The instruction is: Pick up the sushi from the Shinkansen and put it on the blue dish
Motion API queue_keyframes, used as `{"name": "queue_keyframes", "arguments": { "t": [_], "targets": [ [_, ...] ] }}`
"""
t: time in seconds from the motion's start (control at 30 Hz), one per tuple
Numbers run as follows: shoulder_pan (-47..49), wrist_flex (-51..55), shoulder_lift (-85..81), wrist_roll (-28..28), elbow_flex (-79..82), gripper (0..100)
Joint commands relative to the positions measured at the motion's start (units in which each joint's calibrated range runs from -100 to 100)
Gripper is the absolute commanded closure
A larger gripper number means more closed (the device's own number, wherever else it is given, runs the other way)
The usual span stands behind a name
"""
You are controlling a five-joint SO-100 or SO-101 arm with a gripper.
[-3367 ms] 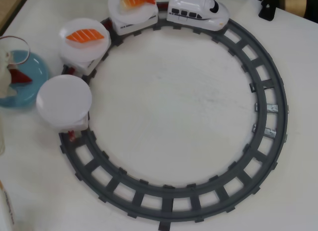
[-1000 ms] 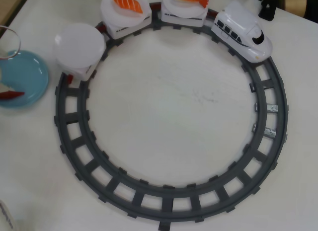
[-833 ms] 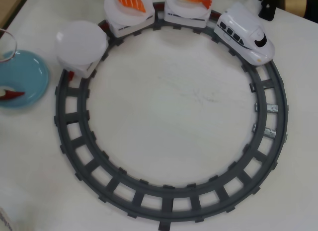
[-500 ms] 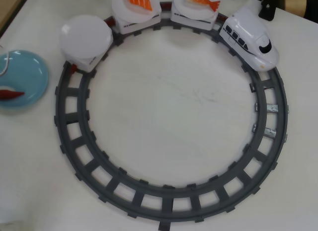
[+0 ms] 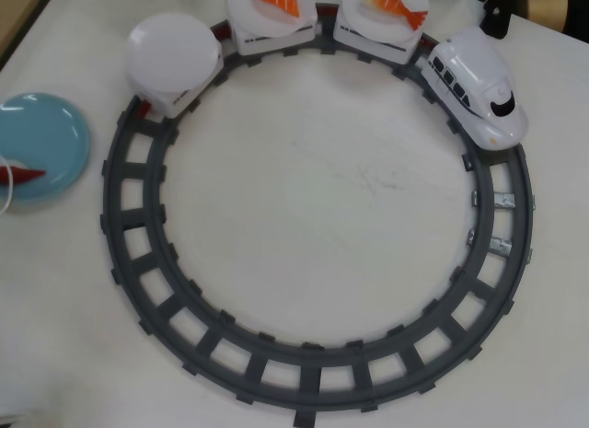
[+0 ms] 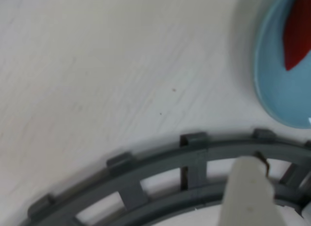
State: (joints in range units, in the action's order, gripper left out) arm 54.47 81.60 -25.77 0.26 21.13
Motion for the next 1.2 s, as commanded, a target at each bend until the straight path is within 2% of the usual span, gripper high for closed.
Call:
{"name": "queue_keyframes", "arguments": {
  "t": [0.0,0.33,0.53,0.77,1.0,1.17],
  "targets": [
    [-0.3,-5.9,-8.4,-1.5,11.2,72],
    [-0.7,-23.2,-25.2,-2.1,39.8,72],
    [-1.3,-24.7,-35.4,0.0,49.5,72],
    [-0.8,-24.7,-48.8,1.4,59.6,88],
    [-0.7,-24.1,-60.5,1.3,68.1,96],
    [-0.7,-22.4,-66.9,1.0,69.8,96]
  ]
}}
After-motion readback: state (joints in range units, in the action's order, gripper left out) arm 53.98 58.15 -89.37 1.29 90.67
